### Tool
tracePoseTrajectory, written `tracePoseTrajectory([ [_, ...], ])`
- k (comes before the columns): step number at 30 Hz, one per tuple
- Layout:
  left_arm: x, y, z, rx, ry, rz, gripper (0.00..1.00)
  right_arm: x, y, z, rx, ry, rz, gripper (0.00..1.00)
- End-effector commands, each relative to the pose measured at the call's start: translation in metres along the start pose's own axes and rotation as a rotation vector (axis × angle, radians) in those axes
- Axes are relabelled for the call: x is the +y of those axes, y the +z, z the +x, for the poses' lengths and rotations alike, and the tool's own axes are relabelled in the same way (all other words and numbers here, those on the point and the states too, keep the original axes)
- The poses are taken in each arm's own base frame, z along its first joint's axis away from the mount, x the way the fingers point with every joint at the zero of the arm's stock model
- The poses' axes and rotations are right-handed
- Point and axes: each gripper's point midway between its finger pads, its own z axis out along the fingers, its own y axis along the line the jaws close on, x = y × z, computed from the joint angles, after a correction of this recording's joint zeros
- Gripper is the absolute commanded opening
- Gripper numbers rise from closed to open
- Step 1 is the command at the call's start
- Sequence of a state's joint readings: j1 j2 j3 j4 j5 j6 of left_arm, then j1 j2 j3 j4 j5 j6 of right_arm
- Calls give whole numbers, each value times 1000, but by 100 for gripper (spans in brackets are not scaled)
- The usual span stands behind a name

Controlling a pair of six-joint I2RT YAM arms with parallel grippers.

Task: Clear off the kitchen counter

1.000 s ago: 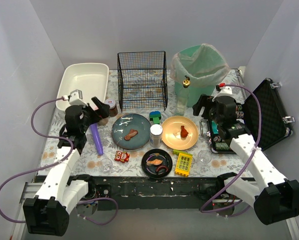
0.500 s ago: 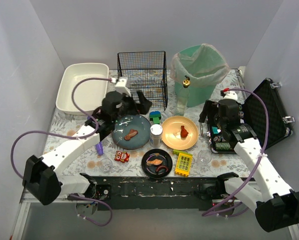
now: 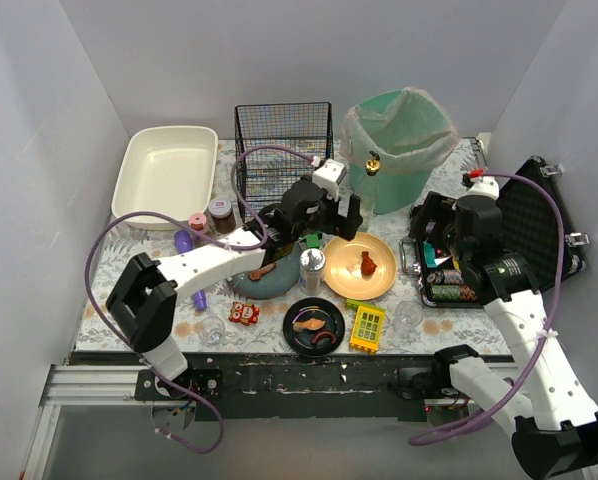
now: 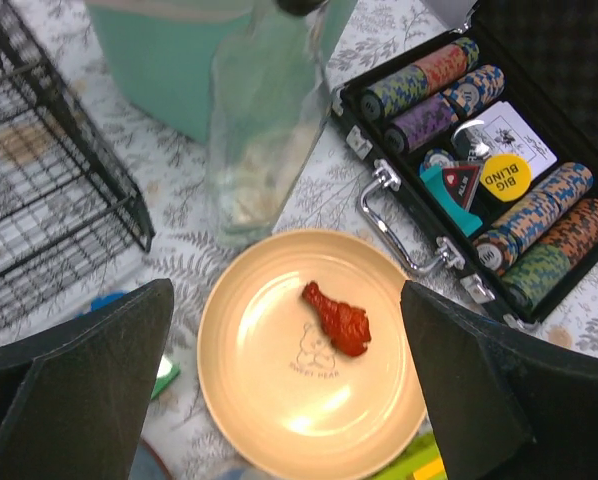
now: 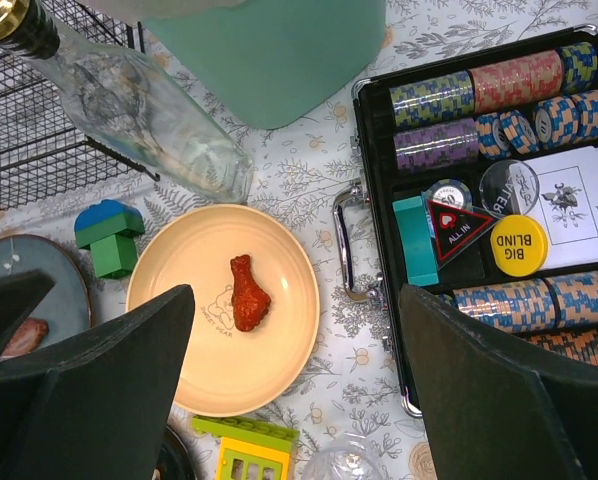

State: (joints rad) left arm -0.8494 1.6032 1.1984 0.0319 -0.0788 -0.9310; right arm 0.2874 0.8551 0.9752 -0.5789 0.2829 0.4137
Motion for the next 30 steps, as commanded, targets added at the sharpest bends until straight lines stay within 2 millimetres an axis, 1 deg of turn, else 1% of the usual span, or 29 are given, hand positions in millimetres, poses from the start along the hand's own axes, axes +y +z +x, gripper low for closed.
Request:
tracePoseTrajectory([
  [1,-12,22,-19,-45,137,-31,98,1,-22,-28,-86,55,-5,91],
  [2,-12,31,-16,-39,159,-51,98,2,-27,-32,-100,61,-8,91],
  [5,-7,47,-13,-30,196,-87,98,2,-37,-42,-134,70,-14,91],
  [7,-4,56,-14,-33,212,-110,98,0,-40,-44,-141,66,-10,91],
  [13,6,76,-20,-57,240,-182,98,-2,-44,-42,-143,54,-11,91],
  [16,0,87,-24,-68,243,-161,98,-2,-44,-40,-144,50,-15,91],
  [19,-4,95,-29,-92,235,-149,98,-3,-44,-38,-143,46,-14,91],
  [21,-5,101,-27,-94,237,-147,98,-3,-44,-37,-143,43,-15,91],
  [23,-3,107,-24,-92,245,-154,98,-4,-45,-38,-146,36,-15,91],
  [30,3,120,-25,-127,260,-184,98,-3,-45,-36,-144,23,-23,91],
])
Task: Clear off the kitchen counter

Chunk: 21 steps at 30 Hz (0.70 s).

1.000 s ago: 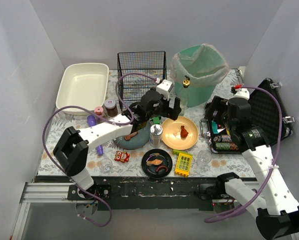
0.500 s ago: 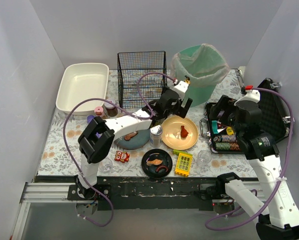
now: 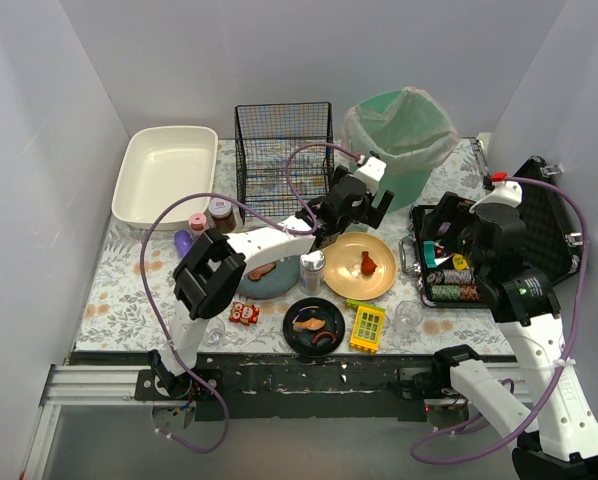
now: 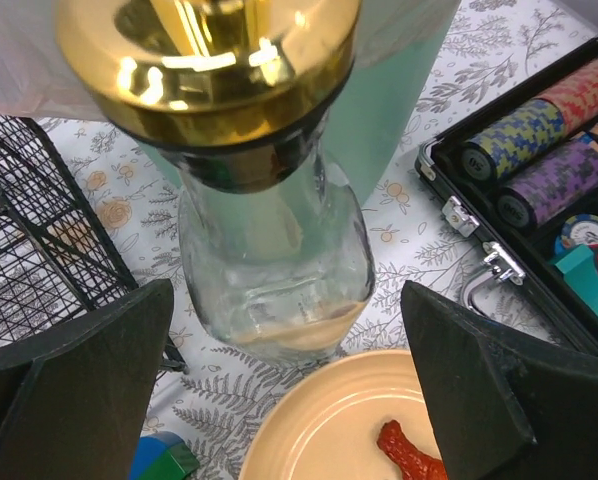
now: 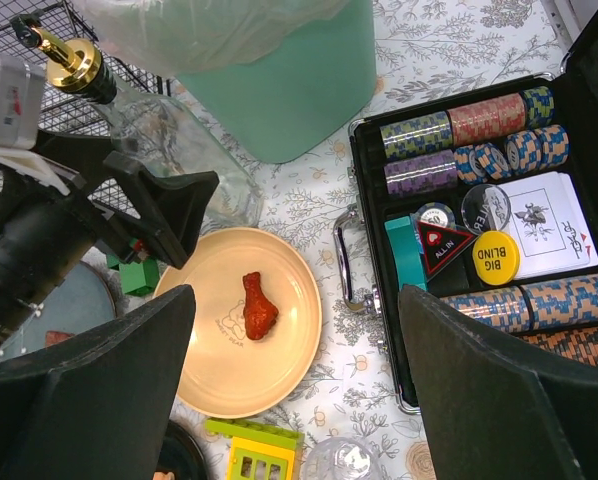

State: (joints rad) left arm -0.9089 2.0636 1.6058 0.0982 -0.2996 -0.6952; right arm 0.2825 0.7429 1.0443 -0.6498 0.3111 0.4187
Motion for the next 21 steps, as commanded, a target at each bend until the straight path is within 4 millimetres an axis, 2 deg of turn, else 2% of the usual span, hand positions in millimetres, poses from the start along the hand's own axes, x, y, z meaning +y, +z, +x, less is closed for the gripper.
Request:
tracePoseTrajectory([
  [1,6,6,-27,-81,6,-36,98,2,-3,-8,-34,-11,-14,91],
  [8,9,15,-31,-104,-4,-46,97,0,-3,-6,-36,-23,-13,91],
  [12,12,16,-36,-115,-25,-47,88,-1,-3,-4,-37,-25,-12,91],
  [17,12,17,-42,-128,-34,-39,82,-2,-2,-2,-34,-26,-12,91],
  [21,16,22,-37,-116,-33,-47,67,-1,-2,-3,-36,-28,-15,91],
])
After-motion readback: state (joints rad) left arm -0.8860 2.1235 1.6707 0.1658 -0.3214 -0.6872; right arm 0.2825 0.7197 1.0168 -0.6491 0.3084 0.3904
